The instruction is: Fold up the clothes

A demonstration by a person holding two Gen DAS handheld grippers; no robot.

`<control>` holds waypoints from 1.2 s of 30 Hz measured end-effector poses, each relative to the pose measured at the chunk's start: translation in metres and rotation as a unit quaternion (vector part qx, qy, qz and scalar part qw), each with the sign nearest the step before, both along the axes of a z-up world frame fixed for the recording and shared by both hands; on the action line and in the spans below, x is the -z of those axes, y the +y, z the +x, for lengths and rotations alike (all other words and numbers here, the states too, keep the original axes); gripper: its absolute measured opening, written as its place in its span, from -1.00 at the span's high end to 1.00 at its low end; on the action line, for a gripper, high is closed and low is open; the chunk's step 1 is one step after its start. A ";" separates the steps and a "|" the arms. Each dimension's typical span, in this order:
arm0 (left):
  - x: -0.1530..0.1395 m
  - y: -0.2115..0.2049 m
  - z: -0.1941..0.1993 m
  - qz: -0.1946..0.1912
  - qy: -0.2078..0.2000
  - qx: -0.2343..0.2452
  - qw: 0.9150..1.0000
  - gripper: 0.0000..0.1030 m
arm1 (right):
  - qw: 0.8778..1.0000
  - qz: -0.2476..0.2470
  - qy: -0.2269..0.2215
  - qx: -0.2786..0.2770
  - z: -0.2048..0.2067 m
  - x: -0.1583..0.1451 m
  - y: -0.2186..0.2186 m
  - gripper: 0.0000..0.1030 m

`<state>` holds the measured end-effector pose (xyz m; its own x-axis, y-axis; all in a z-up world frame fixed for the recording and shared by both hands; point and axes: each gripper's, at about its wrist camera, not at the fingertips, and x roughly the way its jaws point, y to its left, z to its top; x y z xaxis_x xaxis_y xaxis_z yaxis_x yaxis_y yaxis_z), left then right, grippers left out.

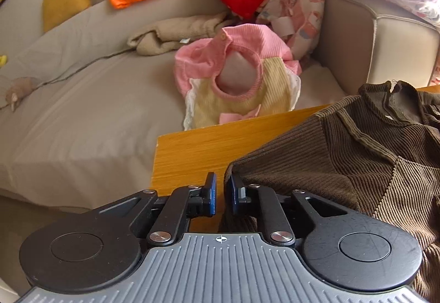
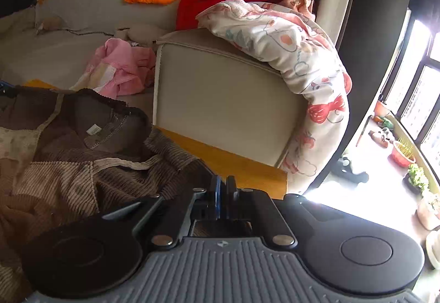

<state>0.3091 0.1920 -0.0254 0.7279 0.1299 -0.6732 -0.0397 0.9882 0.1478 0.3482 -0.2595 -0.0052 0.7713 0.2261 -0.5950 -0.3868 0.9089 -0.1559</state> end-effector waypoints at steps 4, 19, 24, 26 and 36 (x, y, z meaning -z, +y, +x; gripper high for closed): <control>-0.019 0.004 -0.027 -0.064 -0.027 -0.006 0.998 0.34 | 1.000 0.011 0.013 -0.007 -0.013 -0.007 -0.015 0.27; 0.016 -0.109 -0.084 -0.302 -0.020 0.184 0.935 -0.81 | 0.997 -0.029 0.048 -0.045 -0.020 0.038 0.014 0.64; 0.027 -0.096 -0.093 -0.284 -0.010 0.174 0.943 -0.85 | 0.990 0.051 0.087 -0.097 -0.020 0.037 0.057 0.65; 0.028 -0.086 -0.096 -0.276 -0.010 0.166 0.947 -0.86 | 0.983 0.075 0.104 -0.130 -0.029 0.036 0.074 0.65; 0.027 -0.065 -0.101 -0.270 -0.020 0.150 0.951 -0.86 | 0.996 0.040 0.078 -0.026 -0.002 0.025 0.031 0.28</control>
